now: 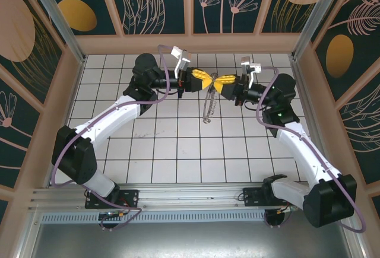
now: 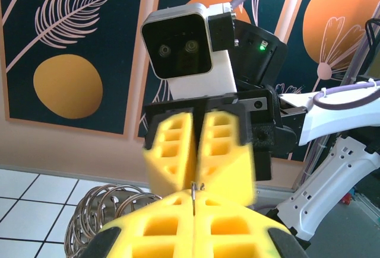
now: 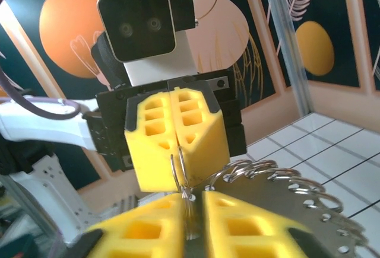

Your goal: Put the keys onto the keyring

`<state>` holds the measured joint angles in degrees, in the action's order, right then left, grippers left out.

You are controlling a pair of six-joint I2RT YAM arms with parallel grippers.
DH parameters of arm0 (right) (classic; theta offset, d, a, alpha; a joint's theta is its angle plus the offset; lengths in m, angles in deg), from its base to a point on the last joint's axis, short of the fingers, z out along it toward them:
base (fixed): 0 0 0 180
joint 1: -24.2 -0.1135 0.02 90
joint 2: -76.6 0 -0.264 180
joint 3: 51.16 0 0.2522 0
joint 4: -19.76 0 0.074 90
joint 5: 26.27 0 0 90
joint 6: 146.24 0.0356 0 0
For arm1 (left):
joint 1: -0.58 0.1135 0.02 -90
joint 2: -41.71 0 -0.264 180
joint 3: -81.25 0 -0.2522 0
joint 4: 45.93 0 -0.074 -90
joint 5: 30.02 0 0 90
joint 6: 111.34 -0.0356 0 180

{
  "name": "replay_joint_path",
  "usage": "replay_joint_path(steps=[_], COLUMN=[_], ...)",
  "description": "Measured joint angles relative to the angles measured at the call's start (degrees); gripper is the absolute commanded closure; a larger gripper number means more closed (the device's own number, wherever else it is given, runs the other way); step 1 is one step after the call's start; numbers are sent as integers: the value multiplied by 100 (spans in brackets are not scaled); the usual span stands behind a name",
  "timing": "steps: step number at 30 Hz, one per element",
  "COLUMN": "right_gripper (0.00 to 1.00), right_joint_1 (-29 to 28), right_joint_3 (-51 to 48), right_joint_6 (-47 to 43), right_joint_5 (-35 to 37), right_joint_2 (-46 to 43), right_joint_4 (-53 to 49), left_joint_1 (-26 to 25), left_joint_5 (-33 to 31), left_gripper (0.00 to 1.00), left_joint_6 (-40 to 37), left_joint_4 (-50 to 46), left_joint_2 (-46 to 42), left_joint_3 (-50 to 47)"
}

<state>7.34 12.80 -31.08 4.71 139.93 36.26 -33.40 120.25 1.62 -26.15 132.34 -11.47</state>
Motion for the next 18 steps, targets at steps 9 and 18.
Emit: replay_joint_path(steps=[9, 18], right_gripper=[100, 100], right_joint_1=[-7, -7], right_joint_3=[-11, -138], right_joint_6=[-170, -210], right_joint_5=[96, 94], right_joint_2=[-59, -232], right_joint_4=[-236, -227], left_joint_1=[-24, -129], left_joint_5=[-402, -704], left_gripper=[100, 100], left_joint_6=[396, 1054], left_joint_4=[619, 1451], left_joint_2=[-83, -177], left_joint_3=[-415, -837])
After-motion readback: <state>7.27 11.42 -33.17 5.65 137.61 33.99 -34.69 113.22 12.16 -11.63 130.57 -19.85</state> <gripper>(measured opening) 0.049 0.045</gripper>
